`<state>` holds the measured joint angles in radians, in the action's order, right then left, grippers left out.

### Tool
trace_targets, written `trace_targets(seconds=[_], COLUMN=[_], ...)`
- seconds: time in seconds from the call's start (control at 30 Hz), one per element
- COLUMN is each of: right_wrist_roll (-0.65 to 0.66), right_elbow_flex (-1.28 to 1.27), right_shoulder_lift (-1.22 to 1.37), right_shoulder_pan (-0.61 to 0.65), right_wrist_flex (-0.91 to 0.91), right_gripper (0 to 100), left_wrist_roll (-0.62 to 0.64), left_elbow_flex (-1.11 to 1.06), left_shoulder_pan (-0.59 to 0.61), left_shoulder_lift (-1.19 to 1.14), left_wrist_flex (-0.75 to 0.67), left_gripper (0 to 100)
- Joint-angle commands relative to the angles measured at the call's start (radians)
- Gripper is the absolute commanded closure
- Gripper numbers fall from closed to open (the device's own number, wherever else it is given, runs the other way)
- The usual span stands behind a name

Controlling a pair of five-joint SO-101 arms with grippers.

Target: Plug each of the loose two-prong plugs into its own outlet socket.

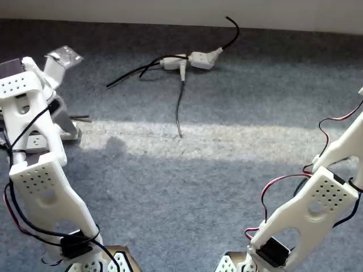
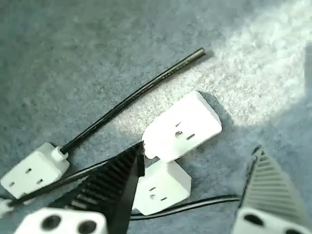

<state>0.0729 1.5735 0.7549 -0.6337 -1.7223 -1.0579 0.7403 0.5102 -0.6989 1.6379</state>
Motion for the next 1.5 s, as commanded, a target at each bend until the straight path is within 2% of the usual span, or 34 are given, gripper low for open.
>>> trace_targets(seconds=[0.0,0.17,0.3,0.33,0.57,0.73,0.9,1.07,1.13,1.23,1.3,1.47], right_wrist_roll=[0.012,0.012,0.014,0.014,0.014,0.012,0.012,0.012,0.012,0.012,0.012,0.077], right_elbow_flex=[0.031,0.031,0.036,0.038,0.039,0.039,0.039,0.039,0.039,0.039,0.039,0.039], right_shoulder_lift=[-0.061,-0.061,-0.061,-0.064,-0.068,-0.068,-0.068,-0.068,-0.068,-0.070,-0.070,-0.070], right_shoulder_pan=[-0.031,-0.054,-0.062,-0.067,-0.059,-0.033,-0.025,-0.035,-0.041,-0.059,-0.079,-0.110], right_wrist_flex=[-0.039,-0.039,-0.039,-0.039,-0.038,-0.038,-0.039,-0.039,-0.041,-0.039,-0.039,-0.039], right_gripper=[80.3,80.3,80.3,80.3,80.3,80.3,80.3,80.3,80.3,80.3,80.3,80.3], left_wrist_roll=[-0.226,-0.261,-0.512,-0.539,-0.542,-0.542,-0.542,-0.540,-0.493,-0.256,-0.149,-0.003], left_elbow_flex=[-0.007,-0.012,-0.007,-0.007,-0.005,0.042,0.142,0.232,0.242,0.186,0.130,-0.070], left_shoulder_pan=[-0.022,-0.028,-0.013,-0.012,-0.012,-0.025,-0.028,-0.105,-0.174,-0.294,-0.392,-0.665], left_shoulder_lift=[0.013,-0.019,-0.105,-0.122,-0.180,-0.140,-0.064,0.073,0.134,0.220,0.259,0.320], left_wrist_flex=[-0.020,-0.140,-0.149,-0.149,-0.157,-0.149,-0.144,0.055,0.147,0.144,0.144,0.144], left_gripper=[67,69,74,75,77,90,92,92,92,92,92,92])
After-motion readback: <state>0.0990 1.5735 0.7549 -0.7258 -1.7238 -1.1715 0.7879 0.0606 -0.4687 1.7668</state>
